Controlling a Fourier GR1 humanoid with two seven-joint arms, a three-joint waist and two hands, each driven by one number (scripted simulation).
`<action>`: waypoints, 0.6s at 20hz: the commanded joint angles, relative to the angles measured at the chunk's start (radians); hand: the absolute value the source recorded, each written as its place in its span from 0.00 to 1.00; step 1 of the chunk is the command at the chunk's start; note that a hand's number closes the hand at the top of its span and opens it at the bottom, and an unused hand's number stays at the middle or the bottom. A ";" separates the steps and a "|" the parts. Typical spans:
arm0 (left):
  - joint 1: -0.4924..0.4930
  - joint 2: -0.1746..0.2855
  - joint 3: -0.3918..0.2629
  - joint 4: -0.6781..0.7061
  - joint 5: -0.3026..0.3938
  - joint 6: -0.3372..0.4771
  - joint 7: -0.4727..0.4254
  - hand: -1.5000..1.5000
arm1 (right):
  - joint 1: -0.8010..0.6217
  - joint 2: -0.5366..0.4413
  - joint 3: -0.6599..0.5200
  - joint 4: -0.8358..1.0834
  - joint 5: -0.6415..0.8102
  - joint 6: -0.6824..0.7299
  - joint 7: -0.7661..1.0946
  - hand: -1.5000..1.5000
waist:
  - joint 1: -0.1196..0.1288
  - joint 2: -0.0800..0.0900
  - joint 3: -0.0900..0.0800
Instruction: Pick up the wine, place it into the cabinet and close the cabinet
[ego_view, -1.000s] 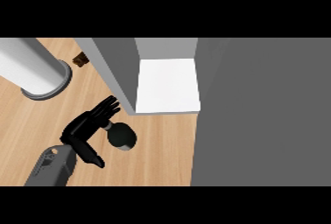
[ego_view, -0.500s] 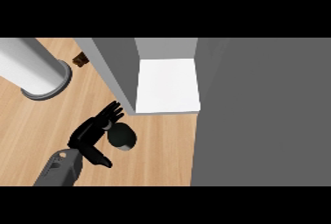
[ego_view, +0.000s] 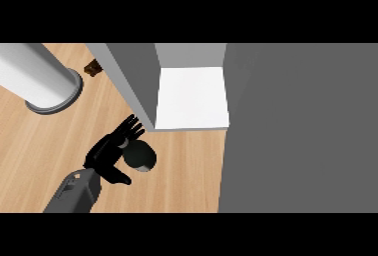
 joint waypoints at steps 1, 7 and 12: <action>-0.049 -0.031 0.013 0.039 0.039 -0.075 -0.019 0.00 | 0.064 -0.041 -0.056 -0.239 -0.099 0.005 0.103 0.00 | -0.003 0.000 -0.001; -0.040 0.000 0.005 0.046 0.044 -0.127 -0.033 0.00 | 0.089 -0.043 -0.042 -0.240 -0.100 0.023 0.066 0.00 | -0.012 0.001 -0.001; -0.029 -0.085 -0.030 0.010 0.040 -0.095 -0.023 1.00 | 0.063 -0.047 -0.041 -0.234 -0.087 0.019 0.092 0.00 | -0.002 -0.003 -0.002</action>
